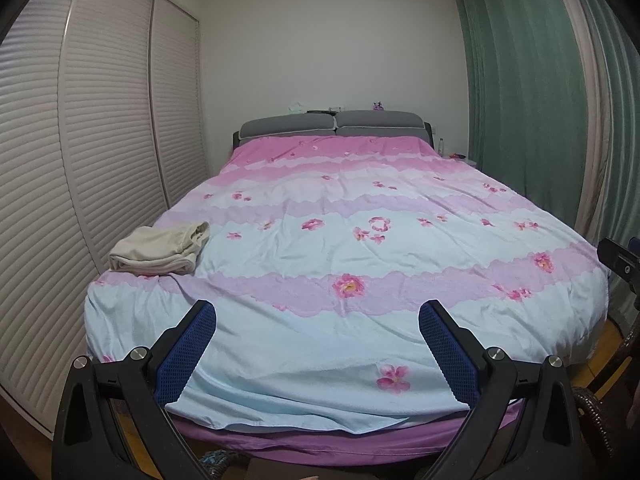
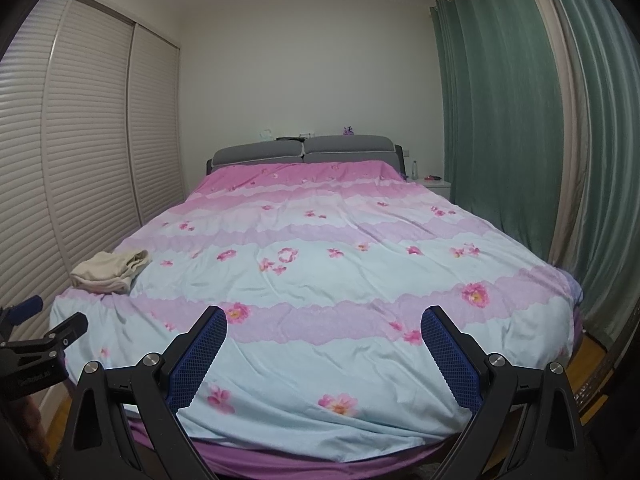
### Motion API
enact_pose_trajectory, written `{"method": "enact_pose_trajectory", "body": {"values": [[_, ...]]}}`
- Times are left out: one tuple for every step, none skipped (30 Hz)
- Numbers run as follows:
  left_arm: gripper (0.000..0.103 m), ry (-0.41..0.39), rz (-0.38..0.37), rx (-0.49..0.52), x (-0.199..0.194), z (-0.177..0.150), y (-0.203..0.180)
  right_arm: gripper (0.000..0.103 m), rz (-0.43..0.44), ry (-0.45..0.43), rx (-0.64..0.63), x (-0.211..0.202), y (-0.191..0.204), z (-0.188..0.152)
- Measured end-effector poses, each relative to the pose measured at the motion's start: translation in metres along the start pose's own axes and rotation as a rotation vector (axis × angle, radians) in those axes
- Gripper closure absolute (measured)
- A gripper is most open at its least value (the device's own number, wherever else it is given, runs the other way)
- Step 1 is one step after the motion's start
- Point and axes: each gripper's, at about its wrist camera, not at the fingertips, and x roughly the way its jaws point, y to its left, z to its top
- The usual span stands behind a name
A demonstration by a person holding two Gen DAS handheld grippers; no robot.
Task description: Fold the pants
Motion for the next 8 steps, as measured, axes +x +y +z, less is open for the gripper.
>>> {"method": "enact_pose_trajectory", "body": {"values": [[0.000, 0.006, -0.007, -0.004, 0.0011, -0.0004, 0.0002, 0.004, -0.001, -0.001, -0.001, -0.0003, -0.0002, -0.0002], [0.000, 0.009, -0.011, -0.008, 0.0019, -0.0006, 0.0009, 0.004, -0.001, -0.002, -0.002, -0.0003, 0.0001, -0.0002], [0.000, 0.009, -0.008, -0.010, 0.0023, -0.0012, 0.0011, 0.004, -0.001, -0.002, -0.003, -0.0003, 0.0003, -0.0002], [0.000, 0.005, -0.003, -0.012, 0.0021, -0.0018, 0.0013, 0.004, -0.001, -0.002, -0.003, -0.0003, -0.0002, -0.0002], [0.000, 0.002, 0.002, -0.012, 0.0008, -0.0021, 0.0006, 0.004, -0.002, -0.003, -0.005, -0.0005, 0.0003, -0.0002], [0.000, 0.003, 0.006, -0.011, 0.0009, -0.0026, 0.0004, 0.004, -0.003, -0.003, -0.005, -0.0005, 0.0005, -0.0003], [0.000, 0.007, 0.007, -0.010, 0.0012, -0.0026, -0.0003, 0.004, -0.003, -0.003, -0.005, -0.0011, 0.0010, -0.0012], [0.000, 0.014, 0.006, -0.011, 0.0019, -0.0029, -0.0004, 0.004, -0.002, -0.001, -0.004, -0.0009, 0.0015, -0.0015]]}}
